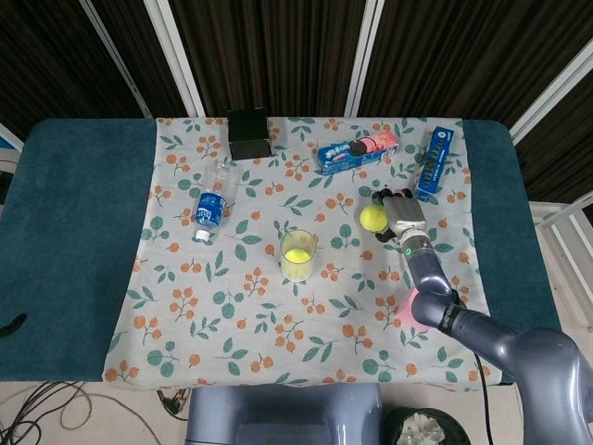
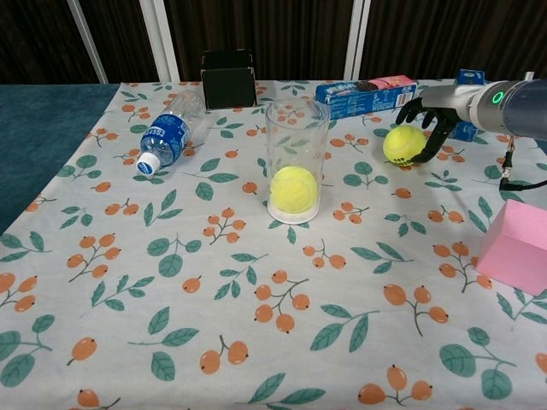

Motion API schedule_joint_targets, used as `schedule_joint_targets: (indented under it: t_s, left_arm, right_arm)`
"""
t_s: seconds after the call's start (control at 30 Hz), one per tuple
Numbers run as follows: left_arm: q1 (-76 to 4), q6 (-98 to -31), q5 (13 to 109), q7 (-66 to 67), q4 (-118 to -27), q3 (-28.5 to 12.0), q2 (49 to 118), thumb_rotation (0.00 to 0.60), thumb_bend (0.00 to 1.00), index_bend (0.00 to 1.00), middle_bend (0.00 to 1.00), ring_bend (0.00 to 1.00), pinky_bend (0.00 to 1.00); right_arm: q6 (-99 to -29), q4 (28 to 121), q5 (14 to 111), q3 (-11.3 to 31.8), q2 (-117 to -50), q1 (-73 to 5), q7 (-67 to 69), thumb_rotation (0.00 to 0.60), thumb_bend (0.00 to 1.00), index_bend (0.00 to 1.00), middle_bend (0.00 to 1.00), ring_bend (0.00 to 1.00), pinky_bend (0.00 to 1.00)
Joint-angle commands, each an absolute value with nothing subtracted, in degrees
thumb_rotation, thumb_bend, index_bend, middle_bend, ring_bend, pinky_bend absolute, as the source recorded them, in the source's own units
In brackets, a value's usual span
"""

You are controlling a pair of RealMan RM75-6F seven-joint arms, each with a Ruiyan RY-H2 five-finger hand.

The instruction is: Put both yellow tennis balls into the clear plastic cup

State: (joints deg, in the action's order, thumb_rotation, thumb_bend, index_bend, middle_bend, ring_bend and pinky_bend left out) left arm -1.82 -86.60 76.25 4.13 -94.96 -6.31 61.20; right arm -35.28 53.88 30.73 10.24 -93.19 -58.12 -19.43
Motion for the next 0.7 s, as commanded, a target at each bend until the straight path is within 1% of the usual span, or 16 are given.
schedule_joint_targets:
  t_s: [0.03,0.53,0.7]
  left_arm:
    - [-1.9,-86.5,76.2,4.1,-94.9,-6.3,61.2,0.600,0.09,0.07,0.00,0.00,0.04]
    - [-1.9,-86.3,75.8,3.6,-94.7,-6.5,61.1,0.600,0.09,0.07,0.00,0.00,0.04]
    - [-1.9,-86.3,75.6,3.4,-94.6,-6.6,61.0,0.600,0.09,0.07,0.00,0.00,0.04]
  right_arm:
    - [-34.3,52.0,31.9,10.8,-94.5,-57.9,-18.1,0.600,0.33,0.22,0.14,0.22,0.00]
    - [-32.1,47.3,35.5,12.7,-98.4,-58.5,-15.4,0.600,0.33,0.24,0.16,0.24,0.00]
    - [-32.0,45.9,35.9,13.2,-99.5,-59.1,-15.6,0.600,0.33,0.28,0.20,0.28,0.00]
